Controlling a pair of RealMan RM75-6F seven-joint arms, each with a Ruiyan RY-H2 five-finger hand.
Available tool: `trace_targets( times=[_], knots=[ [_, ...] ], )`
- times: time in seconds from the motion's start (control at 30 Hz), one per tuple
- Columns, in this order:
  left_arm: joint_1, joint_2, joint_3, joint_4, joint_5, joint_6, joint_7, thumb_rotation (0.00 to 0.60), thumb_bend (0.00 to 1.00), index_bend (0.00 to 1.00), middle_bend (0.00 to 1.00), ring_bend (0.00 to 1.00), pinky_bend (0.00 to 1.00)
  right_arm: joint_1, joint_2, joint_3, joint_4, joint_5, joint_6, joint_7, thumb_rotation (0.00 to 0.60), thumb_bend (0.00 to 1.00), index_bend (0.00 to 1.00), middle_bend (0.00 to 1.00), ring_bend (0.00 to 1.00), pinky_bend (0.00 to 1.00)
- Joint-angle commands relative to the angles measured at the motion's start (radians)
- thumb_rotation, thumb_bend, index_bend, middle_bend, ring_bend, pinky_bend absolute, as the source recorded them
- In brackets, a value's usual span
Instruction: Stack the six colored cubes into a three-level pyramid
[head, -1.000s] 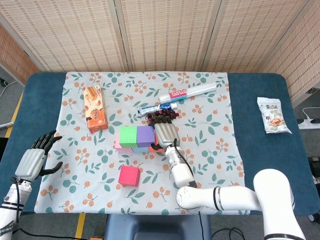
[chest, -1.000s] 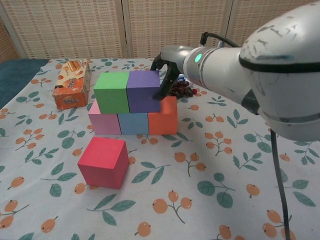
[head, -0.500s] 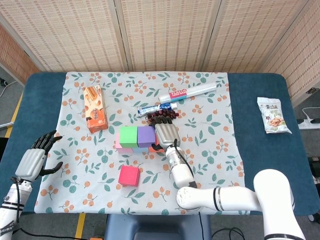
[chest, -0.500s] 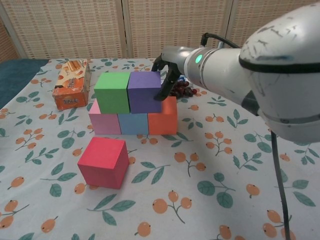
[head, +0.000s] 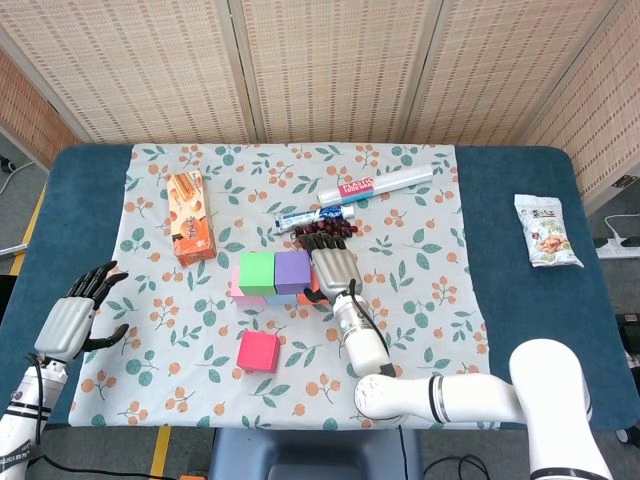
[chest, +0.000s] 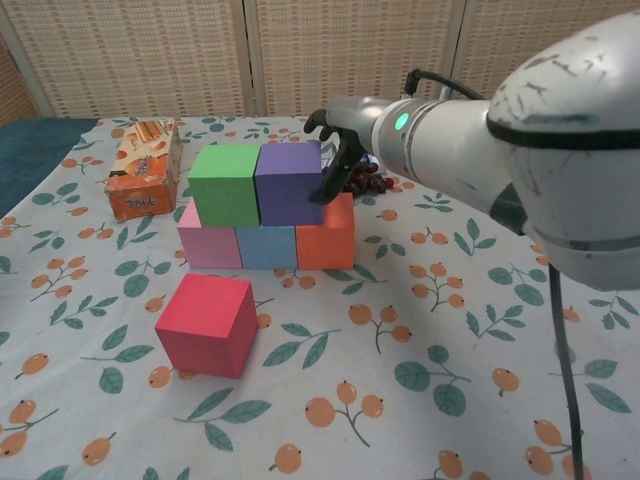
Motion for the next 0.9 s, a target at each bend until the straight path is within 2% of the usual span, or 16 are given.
trace_targets(
  times=[0.03, 0.13, 0.23, 0.4, 0.53, 0.73, 0.9],
  knots=[
    [-0.002, -0.001, -0.001, -0.001, 0.0, -0.002, 0.0, 0.6, 0.31, 0.14, 0.0, 0.0, 0.09, -0.003, 0.004, -0.002, -0.01, -0.003, -0.002, 0.0, 0.6, 0.21, 0.04, 0.05, 0.0, 0.0],
    [-0.008, -0.001, -0.005, -0.001, 0.002, -0.004, -0.002, 0.6, 0.31, 0.14, 0.0, 0.0, 0.09, -0.011, 0.018, -0.002, -0.037, -0.011, -0.001, 0.004, 0.6, 0.21, 0.0, 0.03, 0.0, 0.0],
    [-0.024, -0.008, -0.019, 0.005, 0.008, -0.006, -0.012, 0.6, 0.31, 0.14, 0.0, 0.0, 0.09, -0.027, 0.053, -0.003, -0.089, -0.024, 0.002, 0.012, 0.6, 0.21, 0.0, 0.01, 0.0, 0.0],
    [-0.081, -0.024, -0.043, 0.032, 0.036, -0.037, -0.041, 0.6, 0.31, 0.14, 0.0, 0.0, 0.08, -0.086, 0.157, 0.018, -0.199, -0.101, 0.027, 0.078, 0.6, 0.21, 0.0, 0.0, 0.0, 0.0],
    [-0.141, -0.058, -0.067, 0.078, 0.042, -0.084, -0.032, 0.6, 0.31, 0.13, 0.0, 0.0, 0.08, -0.153, 0.254, 0.018, -0.28, -0.18, 0.061, 0.136, 0.6, 0.14, 0.0, 0.0, 0.0, 0.0],
    [-0.228, -0.118, -0.097, 0.12, 0.014, -0.172, 0.024, 0.6, 0.31, 0.12, 0.0, 0.0, 0.07, -0.266, 0.38, -0.015, -0.362, -0.31, 0.089, 0.238, 0.6, 0.09, 0.0, 0.0, 0.0, 0.0],
    [-0.285, -0.178, -0.114, 0.149, -0.007, -0.217, 0.057, 0.6, 0.31, 0.12, 0.0, 0.0, 0.07, -0.344, 0.457, -0.053, -0.374, -0.38, 0.079, 0.314, 0.6, 0.09, 0.0, 0.0, 0.0, 0.0]
  ],
)
